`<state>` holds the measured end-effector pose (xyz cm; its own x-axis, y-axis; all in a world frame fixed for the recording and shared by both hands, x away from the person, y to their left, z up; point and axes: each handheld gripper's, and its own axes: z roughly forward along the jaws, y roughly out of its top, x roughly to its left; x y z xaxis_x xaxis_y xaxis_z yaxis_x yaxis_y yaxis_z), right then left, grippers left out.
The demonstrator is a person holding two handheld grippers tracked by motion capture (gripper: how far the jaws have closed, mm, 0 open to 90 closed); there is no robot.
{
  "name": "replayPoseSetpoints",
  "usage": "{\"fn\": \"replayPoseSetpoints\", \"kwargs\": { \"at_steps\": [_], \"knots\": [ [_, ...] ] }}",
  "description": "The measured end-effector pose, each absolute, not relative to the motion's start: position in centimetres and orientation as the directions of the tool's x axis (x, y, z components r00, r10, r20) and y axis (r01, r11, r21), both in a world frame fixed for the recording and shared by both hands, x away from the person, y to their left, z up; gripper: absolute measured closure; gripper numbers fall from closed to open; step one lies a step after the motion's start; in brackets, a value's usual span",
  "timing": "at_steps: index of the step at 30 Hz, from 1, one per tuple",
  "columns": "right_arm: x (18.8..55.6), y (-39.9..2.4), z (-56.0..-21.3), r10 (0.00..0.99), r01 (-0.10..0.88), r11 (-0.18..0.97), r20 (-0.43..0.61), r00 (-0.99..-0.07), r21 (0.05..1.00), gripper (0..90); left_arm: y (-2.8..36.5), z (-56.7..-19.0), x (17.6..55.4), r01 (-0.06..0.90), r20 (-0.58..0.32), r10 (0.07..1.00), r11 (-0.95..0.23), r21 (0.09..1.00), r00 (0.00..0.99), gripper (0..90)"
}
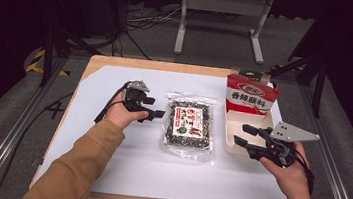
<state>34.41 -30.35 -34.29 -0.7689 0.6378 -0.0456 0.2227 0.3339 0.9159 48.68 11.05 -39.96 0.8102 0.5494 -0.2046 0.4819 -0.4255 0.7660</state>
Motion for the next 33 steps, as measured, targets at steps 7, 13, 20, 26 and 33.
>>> {"fn": "replayPoseSetpoints", "kwargs": {
  "at_steps": [7,13,20,26,33],
  "knots": [
    [34.5,-29.9,-34.6,0.628,0.226,0.369,-0.062,-0.776,0.902,40.5,10.3,-41.1,49.3,0.506,-0.225,0.552,-0.431,0.747,0.803,26.9],
    [34.6,-29.6,-35.0,0.636,0.255,0.373,-0.045,-0.771,0.892,40.0,9.4,-42.2,49.5,0.506,-0.208,0.544,-0.482,0.716,0.813,24.0],
    [34.4,-29.7,-35.0,0.648,0.246,0.364,-0.054,-0.76,0.898,39.1,8.4,-43.0,49.5,0.531,-0.245,0.524,-0.508,0.678,0.816,22.1],
    [34.4,-29.3,-35.2,0.616,0.231,0.365,-0.048,-0.786,0.902,36.7,8.0,-43.5,49.6,0.559,-0.283,0.518,-0.519,0.647,0.808,23.8],
    [34.4,-29.2,-35.3,0.612,0.226,0.362,-0.048,-0.789,0.904,35.6,7.9,-43.6,49.8,0.598,-0.314,0.537,-0.513,0.616,0.783,24.1]
  ]
}}
